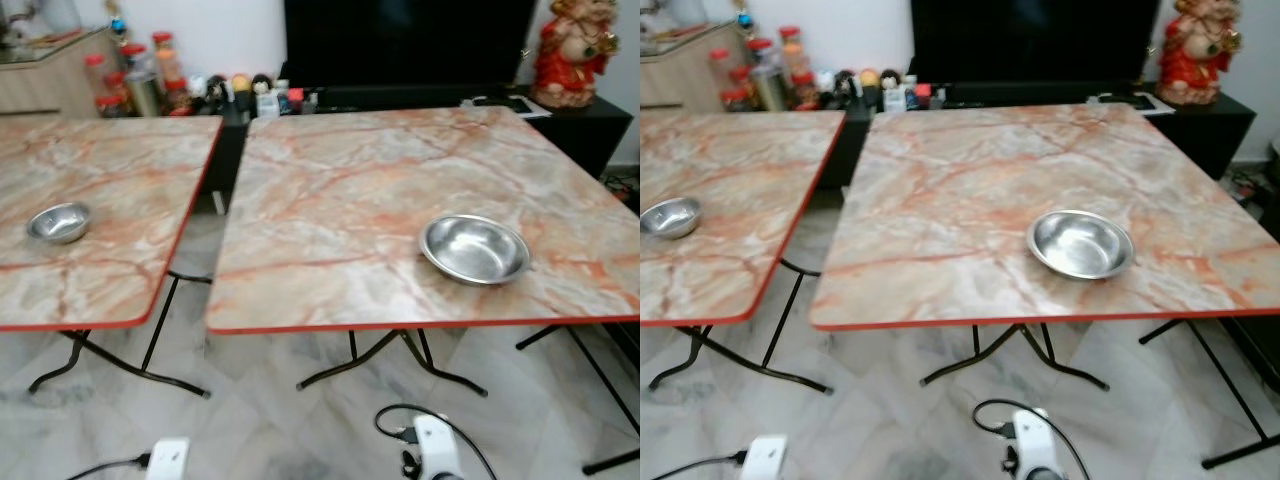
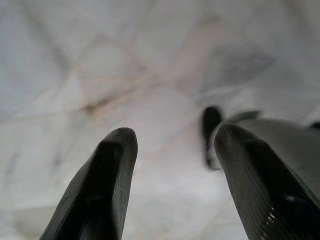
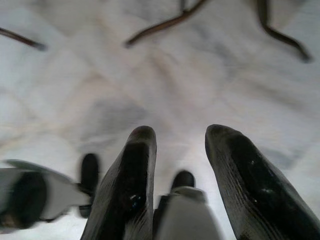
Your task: Setting the table
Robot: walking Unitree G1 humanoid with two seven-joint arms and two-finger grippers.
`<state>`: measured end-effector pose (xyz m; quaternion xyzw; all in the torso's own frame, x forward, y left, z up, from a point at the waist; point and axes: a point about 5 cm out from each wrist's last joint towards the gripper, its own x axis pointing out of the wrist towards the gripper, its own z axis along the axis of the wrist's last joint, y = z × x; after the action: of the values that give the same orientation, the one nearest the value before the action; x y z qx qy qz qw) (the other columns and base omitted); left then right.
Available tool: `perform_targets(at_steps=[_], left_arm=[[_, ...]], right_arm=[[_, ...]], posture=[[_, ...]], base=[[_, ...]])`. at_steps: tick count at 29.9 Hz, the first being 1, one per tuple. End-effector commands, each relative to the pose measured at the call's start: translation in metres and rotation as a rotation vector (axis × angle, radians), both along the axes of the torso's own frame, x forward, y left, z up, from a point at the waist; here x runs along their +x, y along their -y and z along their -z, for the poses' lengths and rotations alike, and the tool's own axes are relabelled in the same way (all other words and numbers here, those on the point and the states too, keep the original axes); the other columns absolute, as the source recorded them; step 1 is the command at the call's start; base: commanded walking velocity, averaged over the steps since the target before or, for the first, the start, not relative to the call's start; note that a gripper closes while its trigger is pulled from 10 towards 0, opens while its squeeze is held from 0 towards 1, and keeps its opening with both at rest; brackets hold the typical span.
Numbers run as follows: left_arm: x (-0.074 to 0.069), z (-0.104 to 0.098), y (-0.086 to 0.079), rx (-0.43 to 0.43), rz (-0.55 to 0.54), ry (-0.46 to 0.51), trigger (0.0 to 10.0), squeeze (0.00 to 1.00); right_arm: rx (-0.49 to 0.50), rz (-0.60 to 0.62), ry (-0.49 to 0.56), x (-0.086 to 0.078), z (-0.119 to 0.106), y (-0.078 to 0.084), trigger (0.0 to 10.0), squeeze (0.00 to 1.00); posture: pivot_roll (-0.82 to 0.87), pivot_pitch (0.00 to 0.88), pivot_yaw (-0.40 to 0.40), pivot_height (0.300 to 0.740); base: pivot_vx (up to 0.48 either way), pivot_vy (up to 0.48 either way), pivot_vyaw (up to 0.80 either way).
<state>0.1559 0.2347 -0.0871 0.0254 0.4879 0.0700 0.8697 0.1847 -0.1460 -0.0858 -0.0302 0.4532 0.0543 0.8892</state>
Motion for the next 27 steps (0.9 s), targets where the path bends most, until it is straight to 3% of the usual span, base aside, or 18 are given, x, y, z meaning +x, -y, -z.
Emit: perform_targets(at_steps=[1, 11, 20, 27], left_arm=[[0.008, -0.003, 0.001, -0.004, -0.005, 0.024, 10.0, 0.0], [0.005, -0.002, 0.001, -0.002, -0.018, 0.021, 10.0, 0.0], [-0.002, 0.001, 0.002, -0.008, -0.031, 0.01, 10.0, 0.0], [-0.003, 0.002, 0.005, -0.012, -0.024, 0.007, 10.0, 0.0]], right_arm=[[-0.019, 0.007, -0.001, 0.0, 0.0, 0.008, 10.0, 0.0], [-0.052, -0.02, -0.009, 0.0, 0.0, 0.017, 10.0, 0.0], [-0.047, -0.029, -0.006, 0.002, -0.001, 0.014, 10.0, 0.0], [-0.04, -0.016, -0.001, 0.002, -0.002, 0.015, 10.0, 0.0]], posture=[[0.03, 0.0, 0.033, 0.719], [0.05, 0.0, 0.019, 0.719], [0.05, 0.0, 0.008, 0.719], [0.05, 0.0, 0.007, 0.719]], base=[[0.0, 0.39, 0.0], [0.0, 0.385, 0.04], [0.0, 0.383, 0.47], [0.0, 0.382, 0.0]])
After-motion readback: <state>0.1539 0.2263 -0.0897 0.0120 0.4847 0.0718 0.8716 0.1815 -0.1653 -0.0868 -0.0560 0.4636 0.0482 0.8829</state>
